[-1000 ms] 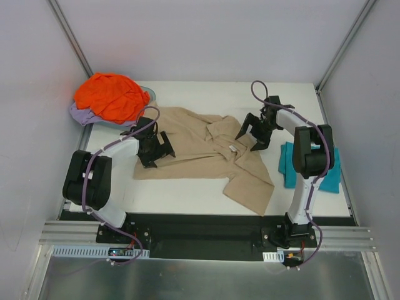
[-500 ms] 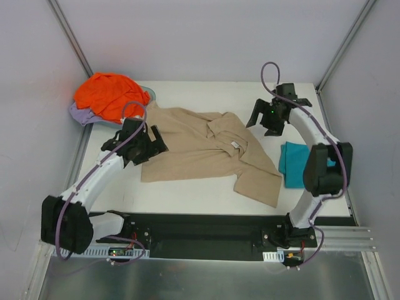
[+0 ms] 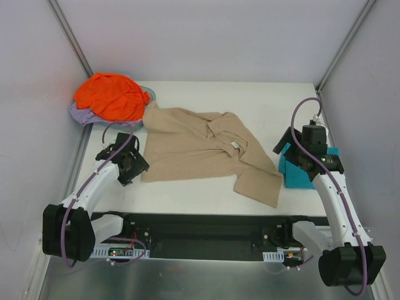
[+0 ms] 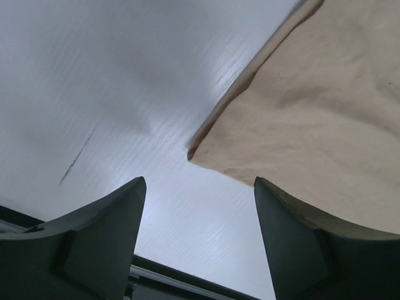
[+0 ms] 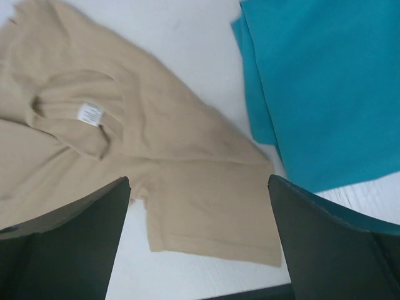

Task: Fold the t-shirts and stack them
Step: Flatten out the tshirt

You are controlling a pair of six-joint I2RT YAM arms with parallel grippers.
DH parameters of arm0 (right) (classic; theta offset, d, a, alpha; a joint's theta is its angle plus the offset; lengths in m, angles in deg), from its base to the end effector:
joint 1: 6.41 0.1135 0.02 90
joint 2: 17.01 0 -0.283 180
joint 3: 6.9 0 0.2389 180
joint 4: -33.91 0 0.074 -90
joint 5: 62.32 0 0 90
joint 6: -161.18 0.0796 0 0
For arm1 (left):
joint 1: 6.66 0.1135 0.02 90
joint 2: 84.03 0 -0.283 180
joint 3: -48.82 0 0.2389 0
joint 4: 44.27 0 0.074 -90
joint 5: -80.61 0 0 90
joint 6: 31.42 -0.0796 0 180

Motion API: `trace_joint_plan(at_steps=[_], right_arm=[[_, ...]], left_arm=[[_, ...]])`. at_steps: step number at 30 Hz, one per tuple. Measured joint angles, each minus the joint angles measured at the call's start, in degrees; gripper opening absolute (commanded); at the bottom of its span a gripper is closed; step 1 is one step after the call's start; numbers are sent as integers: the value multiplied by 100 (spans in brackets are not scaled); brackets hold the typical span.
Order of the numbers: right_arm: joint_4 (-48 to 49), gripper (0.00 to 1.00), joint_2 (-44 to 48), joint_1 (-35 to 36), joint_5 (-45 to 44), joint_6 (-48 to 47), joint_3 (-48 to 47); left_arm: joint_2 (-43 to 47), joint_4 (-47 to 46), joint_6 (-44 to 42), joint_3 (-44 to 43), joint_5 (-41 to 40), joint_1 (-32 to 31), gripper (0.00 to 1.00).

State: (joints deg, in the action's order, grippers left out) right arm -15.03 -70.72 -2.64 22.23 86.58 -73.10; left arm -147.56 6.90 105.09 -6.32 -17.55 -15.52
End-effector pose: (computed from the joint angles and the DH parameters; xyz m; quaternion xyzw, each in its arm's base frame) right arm 0.2091 0.0062 0.3022 0.1117 0.8850 0.0331 0.4508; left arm 0.2069 -0.0208 0.2002 -0.3283 0.9050 -0.0609 0.2638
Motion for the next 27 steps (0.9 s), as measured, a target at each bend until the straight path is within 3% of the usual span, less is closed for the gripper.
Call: trace_joint_plan(at_steps=[5, 9, 15, 20, 24, 25, 27], right_arm=[[-330, 97, -221, 0, 28, -4, 195], [-358, 97, -223, 0, 35, -28, 195], [-363, 97, -201, 0, 28, -44, 256], [-431, 97, -170, 0, -13, -44, 306], [-498, 97, -140, 0, -68, -46, 315], [-501, 97, -136, 0, -83, -46, 315], [-507, 97, -131, 0, -101, -46, 315]], left_arm=[[-382, -181, 116, 173, 20, 42, 54], [-673, -385, 146, 315, 155, 109, 52], [-1147, -638, 208, 317, 201, 111, 37], [-1255, -651, 197, 293, 262, 146, 33], [-1259, -678, 190, 315, 326, 186, 13], [-1266, -688, 188, 323, 343, 184, 0], [-1279, -758, 203, 330, 398, 186, 0]])
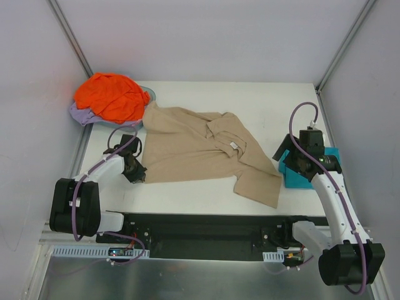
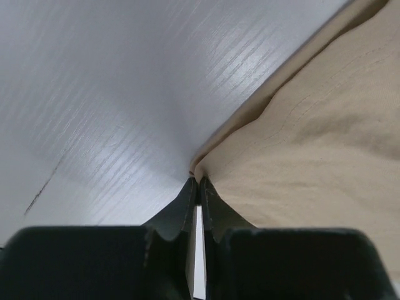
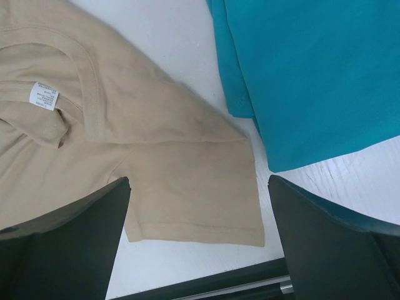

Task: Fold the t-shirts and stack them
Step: Flatten out the tshirt

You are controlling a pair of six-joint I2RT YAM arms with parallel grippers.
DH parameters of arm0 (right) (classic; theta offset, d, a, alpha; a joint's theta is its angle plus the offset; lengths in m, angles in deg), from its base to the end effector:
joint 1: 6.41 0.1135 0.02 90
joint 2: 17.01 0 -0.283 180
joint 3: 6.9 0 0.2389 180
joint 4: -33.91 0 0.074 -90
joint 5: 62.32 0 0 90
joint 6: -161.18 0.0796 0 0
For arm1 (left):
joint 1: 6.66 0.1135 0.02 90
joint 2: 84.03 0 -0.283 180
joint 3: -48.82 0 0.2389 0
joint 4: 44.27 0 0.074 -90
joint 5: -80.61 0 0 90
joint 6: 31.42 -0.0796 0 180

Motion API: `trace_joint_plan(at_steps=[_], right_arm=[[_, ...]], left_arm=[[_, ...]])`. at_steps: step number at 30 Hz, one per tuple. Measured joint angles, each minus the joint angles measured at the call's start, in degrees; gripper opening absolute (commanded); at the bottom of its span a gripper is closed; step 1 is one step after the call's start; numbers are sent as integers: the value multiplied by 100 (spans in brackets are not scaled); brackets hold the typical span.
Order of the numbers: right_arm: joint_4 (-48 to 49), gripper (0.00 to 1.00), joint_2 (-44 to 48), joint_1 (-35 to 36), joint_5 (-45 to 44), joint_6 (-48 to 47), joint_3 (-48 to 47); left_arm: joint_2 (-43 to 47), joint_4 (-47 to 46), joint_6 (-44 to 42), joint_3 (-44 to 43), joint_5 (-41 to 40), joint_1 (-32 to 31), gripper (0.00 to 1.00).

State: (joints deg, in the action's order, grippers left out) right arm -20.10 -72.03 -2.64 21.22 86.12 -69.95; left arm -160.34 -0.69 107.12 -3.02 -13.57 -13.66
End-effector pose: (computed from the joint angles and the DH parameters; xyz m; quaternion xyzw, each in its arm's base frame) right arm 0.2009 0.0043 0.2687 0.1111 0.9192 0.0093 0.3777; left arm 0.2268 -0.0220 0.1472 -0.3544 0.9148 -0.0570 0.1850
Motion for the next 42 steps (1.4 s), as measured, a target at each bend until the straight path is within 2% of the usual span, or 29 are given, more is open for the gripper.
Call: trace_joint_plan(at_steps=[6, 10, 17, 18, 24, 27, 30, 32, 37, 42], right_arm=[[-157, 97, -2, 0, 28, -13, 2], [-350, 97, 0, 0, 411, -76, 177], [-761, 100, 0, 52, 1117, -98, 1121], [-833, 95, -22, 74, 1161, -79, 1241], [-970, 88, -278, 568, 988, 190, 1438], [-966, 78, -503, 835, 726, 369, 1438], [-922, 74, -782, 861, 516, 525, 1438], [-861, 66, -1003, 861, 385, 610, 1438], [-697, 54, -1502, 861, 278, 730, 1438], [-549, 39, -1644, 885, 396, 772, 1436]], left_arm=[[70, -116, -76, 52, 87, 0, 0], [326, -225, -131, 221, 94, -2, 0], [745, -234, -201, 343, 48, -4, 0], [756, -234, -210, 343, 48, -4, 0], [756, -234, -275, 343, 28, -4, 0], [756, -243, -317, 358, -26, -7, 0], [763, -269, -321, 424, -59, -7, 0], [769, -258, -341, 461, -85, -7, 0], [780, -267, -431, 472, -90, -7, 0], [800, -267, -452, 472, -90, -7, 0]])
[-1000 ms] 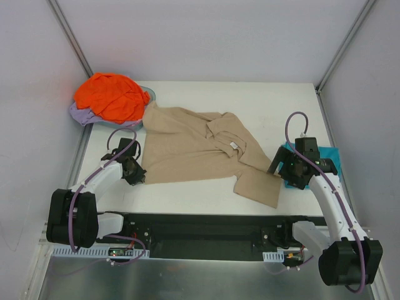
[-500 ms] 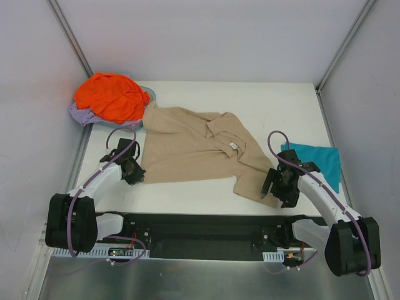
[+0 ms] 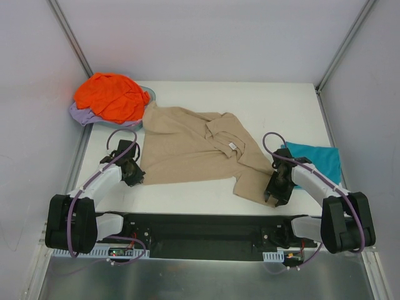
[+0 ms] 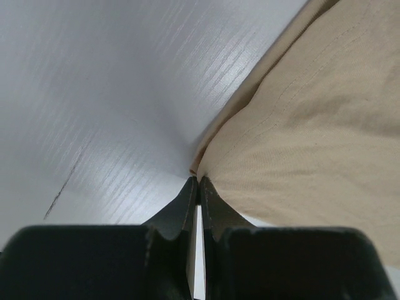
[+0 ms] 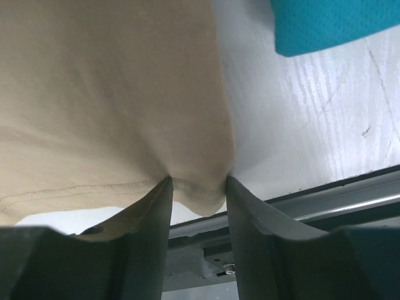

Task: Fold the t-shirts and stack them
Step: Flatten out the tshirt

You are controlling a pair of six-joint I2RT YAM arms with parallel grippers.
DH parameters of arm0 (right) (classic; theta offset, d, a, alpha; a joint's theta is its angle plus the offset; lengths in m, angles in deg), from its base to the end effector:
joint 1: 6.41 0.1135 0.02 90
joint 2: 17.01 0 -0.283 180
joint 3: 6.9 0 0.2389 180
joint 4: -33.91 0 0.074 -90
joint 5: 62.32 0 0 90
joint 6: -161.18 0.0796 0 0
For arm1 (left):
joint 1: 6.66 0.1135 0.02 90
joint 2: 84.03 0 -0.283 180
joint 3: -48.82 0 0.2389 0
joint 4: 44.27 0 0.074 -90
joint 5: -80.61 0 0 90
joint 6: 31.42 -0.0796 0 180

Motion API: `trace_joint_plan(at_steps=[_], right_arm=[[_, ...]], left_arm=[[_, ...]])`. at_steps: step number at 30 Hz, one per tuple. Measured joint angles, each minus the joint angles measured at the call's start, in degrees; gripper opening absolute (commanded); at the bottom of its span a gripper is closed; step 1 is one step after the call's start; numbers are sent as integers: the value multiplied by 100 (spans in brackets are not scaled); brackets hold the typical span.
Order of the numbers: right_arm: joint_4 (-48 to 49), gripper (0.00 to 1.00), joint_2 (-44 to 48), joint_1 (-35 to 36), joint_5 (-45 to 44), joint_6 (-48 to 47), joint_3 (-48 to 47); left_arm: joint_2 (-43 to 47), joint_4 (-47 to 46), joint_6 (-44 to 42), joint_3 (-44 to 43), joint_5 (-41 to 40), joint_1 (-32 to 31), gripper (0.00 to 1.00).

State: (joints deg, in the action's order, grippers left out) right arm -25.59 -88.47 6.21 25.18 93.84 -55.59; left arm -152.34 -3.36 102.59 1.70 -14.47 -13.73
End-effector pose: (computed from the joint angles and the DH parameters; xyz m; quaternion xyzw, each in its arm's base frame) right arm 0.1676 0.0340 0.1372 0.0887 0.9935 -0.0003 0.0708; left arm 0.2092 -0.0188 0.1546 -0.3173 0.9162 -0.0650 0.2358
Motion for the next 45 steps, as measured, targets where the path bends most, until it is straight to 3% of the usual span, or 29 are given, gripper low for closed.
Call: trace_joint_plan(at_steps=[4, 5, 7, 8, 15, 20, 27, 37, 45], right_arm=[[61, 22, -59, 2, 83, 2, -2], [55, 12, -90, 0, 109, -4, -13], [22, 2, -177, -4, 136, -59, -59], [7, 1, -214, -4, 142, -81, -81], [118, 1, 35, 2, 310, -238, -339], [70, 1, 1010, 0, 225, -426, -1698], [-26, 1, 2011, -208, -249, -634, -4253], [-372, 1, 2234, -271, -1213, -1268, -7503], [-350, 1, 2299, -271, -1394, -1735, -9189]], left_arm=[[72, 2, -2, 0, 2, 0, 0], [92, 0, -4, 0, 2, 2, 0], [146, 2, -2, 0, 4, 0, 0], [184, 2, -4, 0, 4, 2, 0], [807, 103, -35, -162, 219, 2, 0], [1687, 223, -37, -935, 474, 0, 0], [2527, 308, -131, -3204, 498, 0, 0], [2614, 428, -461, -6625, 208, 0, 0], [2575, 483, -680, -8028, 205, 0, 0]])
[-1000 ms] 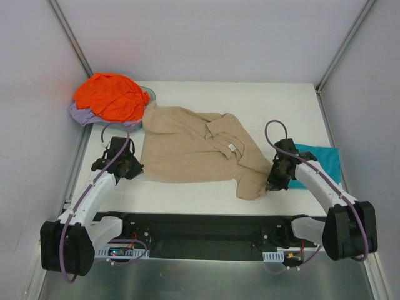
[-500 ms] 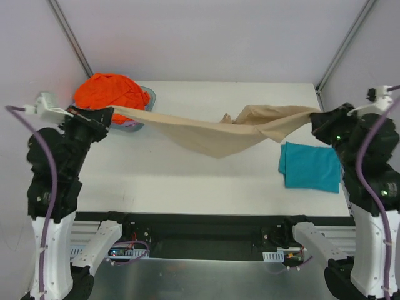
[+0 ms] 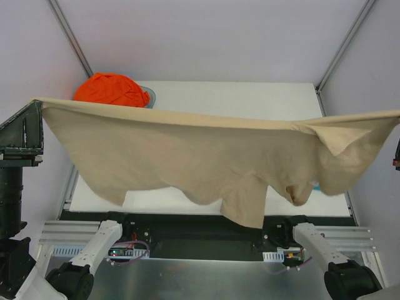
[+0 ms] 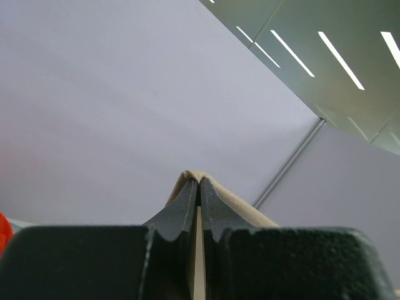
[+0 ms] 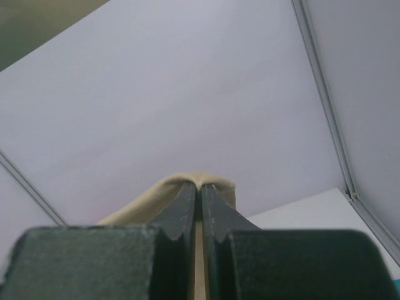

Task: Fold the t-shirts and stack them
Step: Flatten out the tshirt

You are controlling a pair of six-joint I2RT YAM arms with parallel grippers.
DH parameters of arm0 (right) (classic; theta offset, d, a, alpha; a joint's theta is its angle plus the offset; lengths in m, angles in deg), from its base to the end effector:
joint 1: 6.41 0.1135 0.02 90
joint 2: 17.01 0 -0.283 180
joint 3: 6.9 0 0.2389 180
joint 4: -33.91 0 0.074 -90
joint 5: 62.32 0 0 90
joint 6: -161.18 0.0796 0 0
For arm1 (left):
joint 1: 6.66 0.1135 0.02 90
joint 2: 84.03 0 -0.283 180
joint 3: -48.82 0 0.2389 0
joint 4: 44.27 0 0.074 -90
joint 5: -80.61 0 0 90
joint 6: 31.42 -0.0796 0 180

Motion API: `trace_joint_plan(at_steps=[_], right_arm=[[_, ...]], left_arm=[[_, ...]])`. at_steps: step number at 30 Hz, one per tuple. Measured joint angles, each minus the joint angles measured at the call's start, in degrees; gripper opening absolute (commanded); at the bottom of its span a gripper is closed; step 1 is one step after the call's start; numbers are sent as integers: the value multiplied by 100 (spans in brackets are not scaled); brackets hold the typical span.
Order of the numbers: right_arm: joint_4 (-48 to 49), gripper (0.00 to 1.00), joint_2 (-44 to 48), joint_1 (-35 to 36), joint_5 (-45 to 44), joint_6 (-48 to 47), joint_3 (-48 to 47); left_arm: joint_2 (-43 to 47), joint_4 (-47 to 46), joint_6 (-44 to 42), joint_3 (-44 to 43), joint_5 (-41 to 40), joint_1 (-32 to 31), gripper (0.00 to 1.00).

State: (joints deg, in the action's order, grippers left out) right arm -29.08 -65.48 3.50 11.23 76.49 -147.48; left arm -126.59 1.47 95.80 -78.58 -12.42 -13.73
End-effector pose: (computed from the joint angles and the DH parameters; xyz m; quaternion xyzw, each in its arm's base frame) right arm -0.0405 -0.0300 0.6373 0.1031 0.5060 0.0412 0.8554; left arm -0.0470 0.0101 0.6396 -0.1348 0.4086 -0.3297 0.8403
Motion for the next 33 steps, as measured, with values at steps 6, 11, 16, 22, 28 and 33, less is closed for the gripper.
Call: trace_joint_plan(at_steps=[6, 11, 16, 22, 28, 33], right_arm=[[173, 1, -70, 2, 61, -208, -59], [450, 1, -772, 2, 127, -367, -160], [1287, 1, -2070, -20, -37, -761, -85], [2306, 1, -3965, -474, 313, -1019, -466], [3178, 1, -5136, -1259, 990, -258, -1023], [3862, 1, -4719, -1961, 1834, 699, -649]], left_arm=[[-289, 81, -66, -317, 11, 0, 0], [-920, 81, -66, -249, -52, 0, 0], [-2339, 22, -149, -361, -319, 0, 0], [-4671, -59, -466, -1445, -341, 2, 0], [-6133, -181, -533, -2990, -33, 68, 0], [-5637, -658, -555, -2531, 304, 170, 0]])
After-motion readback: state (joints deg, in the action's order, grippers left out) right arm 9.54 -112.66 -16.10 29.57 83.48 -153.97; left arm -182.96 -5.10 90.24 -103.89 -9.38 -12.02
